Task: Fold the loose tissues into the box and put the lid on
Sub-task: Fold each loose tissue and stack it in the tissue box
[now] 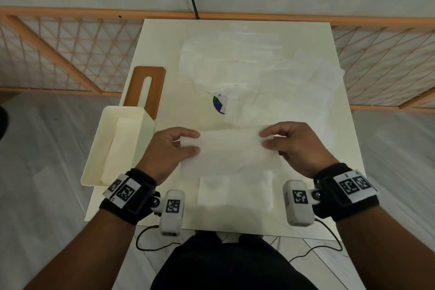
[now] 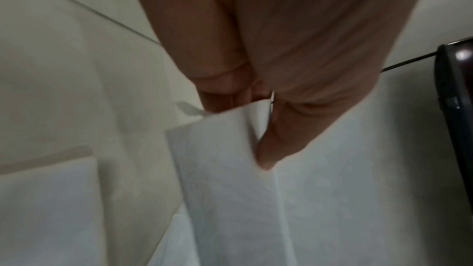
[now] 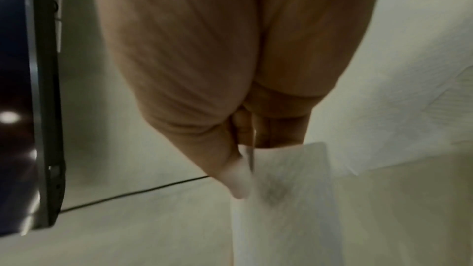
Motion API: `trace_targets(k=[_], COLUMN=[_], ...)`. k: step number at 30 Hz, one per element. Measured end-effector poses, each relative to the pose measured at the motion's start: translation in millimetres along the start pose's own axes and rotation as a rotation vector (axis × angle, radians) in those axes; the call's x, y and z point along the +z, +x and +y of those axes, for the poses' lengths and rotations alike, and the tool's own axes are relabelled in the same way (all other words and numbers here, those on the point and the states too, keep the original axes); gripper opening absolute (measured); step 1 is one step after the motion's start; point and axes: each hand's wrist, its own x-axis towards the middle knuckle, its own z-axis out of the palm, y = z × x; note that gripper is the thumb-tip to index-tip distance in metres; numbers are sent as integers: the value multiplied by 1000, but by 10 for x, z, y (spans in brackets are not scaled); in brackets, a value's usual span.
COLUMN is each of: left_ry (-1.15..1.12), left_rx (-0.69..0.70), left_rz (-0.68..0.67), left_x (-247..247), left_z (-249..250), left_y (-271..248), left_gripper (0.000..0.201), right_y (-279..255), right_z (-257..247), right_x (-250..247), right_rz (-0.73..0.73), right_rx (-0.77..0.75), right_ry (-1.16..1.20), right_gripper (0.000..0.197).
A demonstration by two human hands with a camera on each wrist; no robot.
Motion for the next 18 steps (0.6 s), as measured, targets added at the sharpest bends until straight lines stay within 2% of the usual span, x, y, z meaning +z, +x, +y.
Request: trace_targets(k=[3, 7, 10, 12, 18], left_ry=[69, 308, 571, 660, 723], left_rx=[-29, -170, -158, -148, -142], left_rz=[0, -29, -53, -58, -7], left_x=[21, 92, 239, 334, 401], left_z=[-151, -584, -865, -973, -1123], left_y=[-32, -21, -42, -60, -40], left_gripper=[26, 23, 19, 18, 11], right_y=[-57, -138, -161, -188, -167], right_z=[121, 582, 926, 1045, 1214], right_x=[9, 19, 31, 60, 107], right_rz=[9, 36, 71, 76, 97], right_rx=[30, 145, 200, 191, 164], right_ry=[-125, -302, -521, -645, -800], right_gripper=[21, 28, 29, 27, 28])
